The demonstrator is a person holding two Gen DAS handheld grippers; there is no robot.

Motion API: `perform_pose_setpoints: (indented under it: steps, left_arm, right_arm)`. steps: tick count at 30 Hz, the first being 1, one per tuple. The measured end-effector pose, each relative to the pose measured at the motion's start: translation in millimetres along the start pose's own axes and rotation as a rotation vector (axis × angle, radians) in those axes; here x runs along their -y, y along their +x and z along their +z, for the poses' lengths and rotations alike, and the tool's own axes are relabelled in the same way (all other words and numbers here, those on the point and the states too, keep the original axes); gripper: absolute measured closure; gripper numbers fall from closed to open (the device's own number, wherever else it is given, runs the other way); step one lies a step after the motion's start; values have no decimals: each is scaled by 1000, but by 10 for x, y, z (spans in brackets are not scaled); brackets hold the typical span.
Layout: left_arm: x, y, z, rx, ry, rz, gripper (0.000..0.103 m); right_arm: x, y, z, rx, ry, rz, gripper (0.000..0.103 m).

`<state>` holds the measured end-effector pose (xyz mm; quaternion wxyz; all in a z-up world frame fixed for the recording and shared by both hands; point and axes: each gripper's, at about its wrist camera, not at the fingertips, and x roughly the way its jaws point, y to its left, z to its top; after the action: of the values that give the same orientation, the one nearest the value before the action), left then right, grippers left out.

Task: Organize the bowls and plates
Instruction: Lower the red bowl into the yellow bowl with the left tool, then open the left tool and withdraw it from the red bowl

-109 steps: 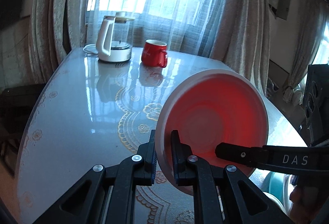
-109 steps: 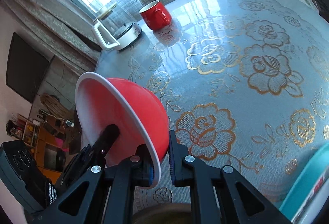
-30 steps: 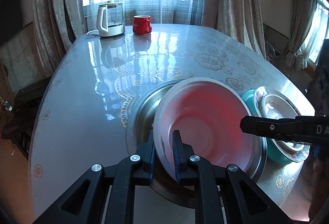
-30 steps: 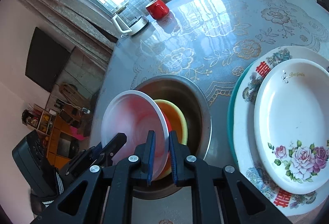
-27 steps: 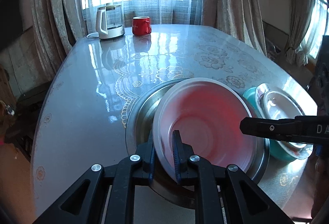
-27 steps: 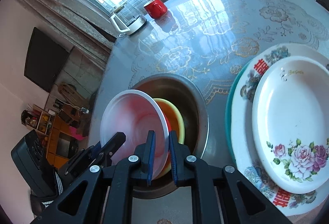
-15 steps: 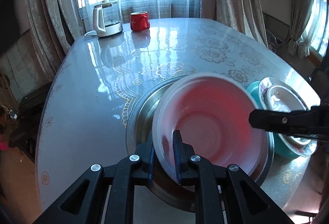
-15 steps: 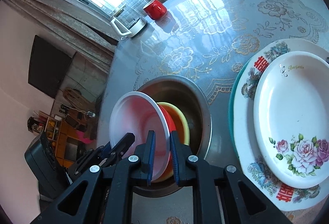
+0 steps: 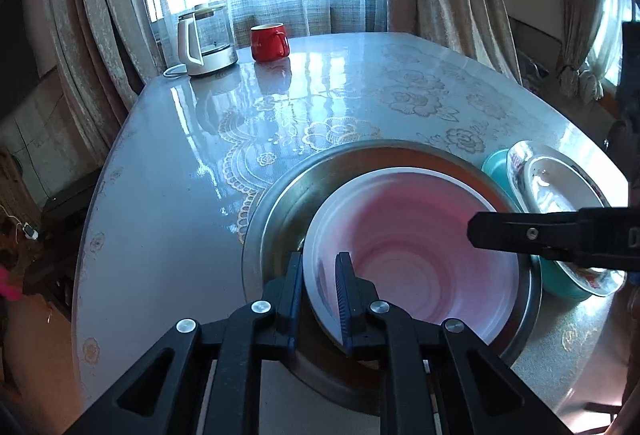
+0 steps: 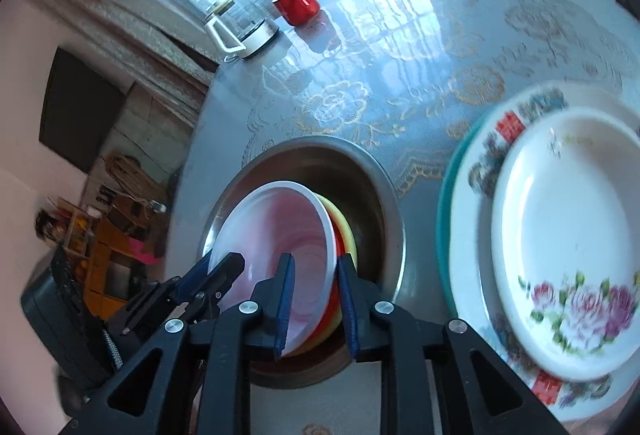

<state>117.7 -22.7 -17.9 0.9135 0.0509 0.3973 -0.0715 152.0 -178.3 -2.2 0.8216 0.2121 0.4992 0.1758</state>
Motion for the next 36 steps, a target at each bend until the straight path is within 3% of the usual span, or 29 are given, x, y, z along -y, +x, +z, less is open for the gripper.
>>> perform_pose_setpoints:
  steps: [6,12,21,27,36]
  left_arm:
    - [-65,24,51,-17,-33,-21,87]
    - [-91,-47,46,2,-49,-26,80]
    - [-78,-210,42,45,-64,-22,53]
    - [-142,-305,47,69,-87,-14,46]
    - [-394,-365,-9,91,-205,10,29]
  right_arm:
    - [-27,70,100,4,-30,-36,82]
    - [16,-75,63,47,-1,15,73]
    - [-27,-298,-5,124,-12,18,72]
    - [-23,-397,-57,148,-11,2,72]
    - [97,-437,-132,150,18,-49,71]
